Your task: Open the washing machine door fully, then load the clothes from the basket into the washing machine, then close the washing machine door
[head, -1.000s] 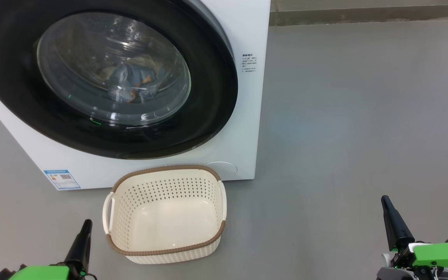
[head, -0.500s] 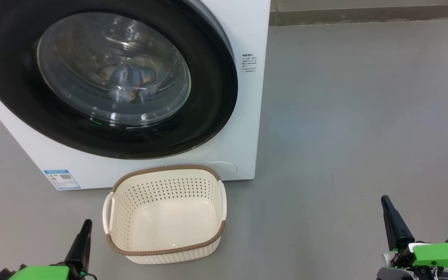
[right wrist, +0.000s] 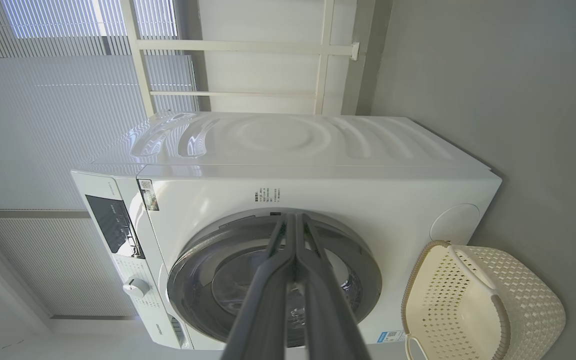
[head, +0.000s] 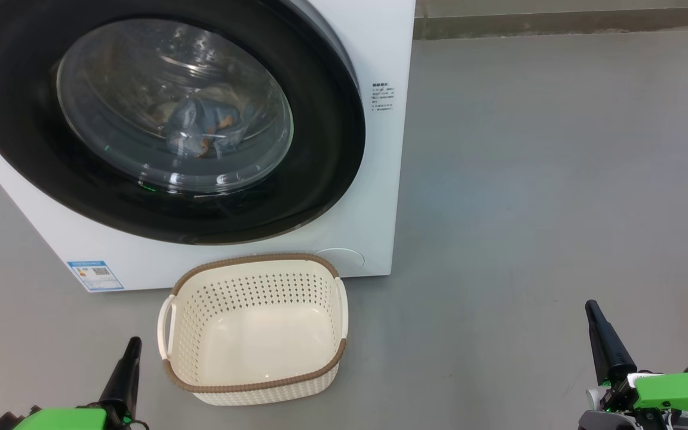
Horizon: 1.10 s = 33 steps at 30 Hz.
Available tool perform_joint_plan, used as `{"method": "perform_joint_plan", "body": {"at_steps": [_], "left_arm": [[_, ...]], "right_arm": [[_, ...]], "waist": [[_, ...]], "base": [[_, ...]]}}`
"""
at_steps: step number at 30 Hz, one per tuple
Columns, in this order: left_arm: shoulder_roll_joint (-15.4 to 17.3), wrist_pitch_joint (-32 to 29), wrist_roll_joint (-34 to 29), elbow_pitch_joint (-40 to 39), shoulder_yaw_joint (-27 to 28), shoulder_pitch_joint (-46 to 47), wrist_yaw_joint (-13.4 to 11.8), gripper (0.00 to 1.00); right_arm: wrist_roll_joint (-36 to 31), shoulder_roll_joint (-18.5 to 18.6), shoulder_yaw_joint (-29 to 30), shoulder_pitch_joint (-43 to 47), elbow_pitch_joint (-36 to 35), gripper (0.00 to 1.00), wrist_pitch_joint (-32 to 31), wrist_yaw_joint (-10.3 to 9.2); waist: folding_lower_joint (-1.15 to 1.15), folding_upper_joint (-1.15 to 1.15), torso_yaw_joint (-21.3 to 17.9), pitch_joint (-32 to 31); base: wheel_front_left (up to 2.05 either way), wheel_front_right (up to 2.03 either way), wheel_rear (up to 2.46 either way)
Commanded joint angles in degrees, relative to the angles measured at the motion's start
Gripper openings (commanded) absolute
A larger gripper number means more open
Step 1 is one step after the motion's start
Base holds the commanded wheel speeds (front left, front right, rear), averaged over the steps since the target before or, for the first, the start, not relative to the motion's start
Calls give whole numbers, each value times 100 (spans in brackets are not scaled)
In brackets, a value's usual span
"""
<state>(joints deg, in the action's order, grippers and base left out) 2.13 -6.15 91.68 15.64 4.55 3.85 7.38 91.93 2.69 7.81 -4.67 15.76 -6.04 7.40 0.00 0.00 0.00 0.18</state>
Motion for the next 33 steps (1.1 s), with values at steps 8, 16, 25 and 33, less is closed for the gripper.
{"method": "perform_joint_plan", "body": {"at_steps": [8,16,25,33], "left_arm": [[75,-34,49,-161,197,234,11,0],[75,-34,49,-161,197,234,11,0],[75,-34,49,-161,197,234,11,0],[75,-34,49,-161,196,234,11,0]], "right_arm": [[23,19,-128,-151,-174,0,-45,9],[24,19,-128,-151,-174,0,-45,9],[24,19,-128,-151,-174,0,-45,9],[24,19,-129,-151,-174,0,-45,9]], "waist": [[0,0,0,0],[0,0,0,0],[0,0,0,0],[0,0,0,0]], "base": [[0,0,0],[0,0,0],[0,0,0],[0,0,0]]}}
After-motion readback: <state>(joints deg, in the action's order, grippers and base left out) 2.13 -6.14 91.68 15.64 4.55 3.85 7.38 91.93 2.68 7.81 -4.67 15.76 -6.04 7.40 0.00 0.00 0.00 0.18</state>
